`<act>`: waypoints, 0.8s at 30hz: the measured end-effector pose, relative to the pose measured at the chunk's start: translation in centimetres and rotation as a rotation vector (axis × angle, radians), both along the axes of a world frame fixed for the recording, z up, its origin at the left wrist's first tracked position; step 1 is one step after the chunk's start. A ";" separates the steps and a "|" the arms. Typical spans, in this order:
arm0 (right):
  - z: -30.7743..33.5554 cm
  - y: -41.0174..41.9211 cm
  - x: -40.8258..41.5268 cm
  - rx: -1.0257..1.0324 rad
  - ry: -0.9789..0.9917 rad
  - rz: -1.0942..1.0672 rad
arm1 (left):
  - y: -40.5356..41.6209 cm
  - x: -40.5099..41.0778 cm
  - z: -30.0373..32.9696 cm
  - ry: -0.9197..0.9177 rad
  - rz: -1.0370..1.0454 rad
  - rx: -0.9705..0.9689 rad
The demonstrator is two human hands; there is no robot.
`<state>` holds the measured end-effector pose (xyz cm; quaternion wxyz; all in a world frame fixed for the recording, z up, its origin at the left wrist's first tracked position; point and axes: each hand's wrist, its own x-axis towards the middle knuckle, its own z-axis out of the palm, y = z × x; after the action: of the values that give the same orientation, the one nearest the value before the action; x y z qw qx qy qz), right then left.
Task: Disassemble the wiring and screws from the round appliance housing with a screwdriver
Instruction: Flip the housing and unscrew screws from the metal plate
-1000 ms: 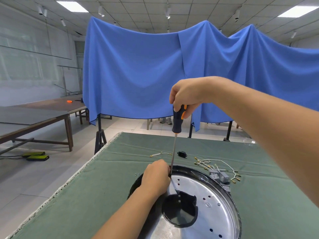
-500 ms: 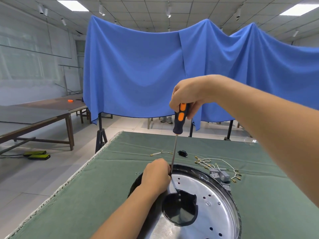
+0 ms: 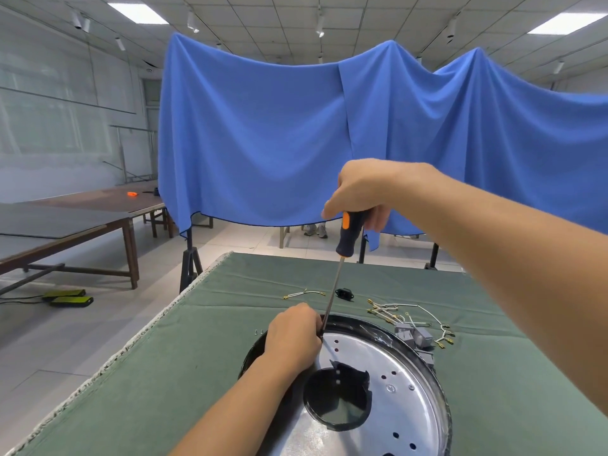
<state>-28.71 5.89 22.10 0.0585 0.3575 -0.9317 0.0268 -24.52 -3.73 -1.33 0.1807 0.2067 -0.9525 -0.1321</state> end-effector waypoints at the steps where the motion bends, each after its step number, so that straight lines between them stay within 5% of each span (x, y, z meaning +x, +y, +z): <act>1: -0.4 0.0 -0.3 0.017 0.093 -0.047 | 0.1 0.0 0.0 0.001 -0.007 -0.006; 3: -0.8 0.1 -0.5 0.012 0.175 -0.078 | 0.1 0.1 0.1 -0.004 -0.015 -0.012; 9: -0.3 -0.1 -1.2 -0.127 -0.109 0.086 | 0.2 0.1 0.3 -0.012 0.002 -0.009; 14: -1.7 0.0 -1.6 -0.121 0.211 -0.010 | 0.4 0.2 0.2 0.003 -0.011 -0.011; 20: -0.9 -0.3 -1.4 -0.189 -0.114 0.136 | 0.4 0.3 0.3 0.013 0.010 -0.015; 24: -2.1 -0.5 -1.8 -0.235 0.100 0.106 | 0.7 0.6 0.3 0.027 0.058 -0.059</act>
<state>-30.47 5.38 20.04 0.1450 0.3979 -0.8978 0.1211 -23.95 -3.07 -1.00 0.2033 0.2268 -0.9471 -0.1016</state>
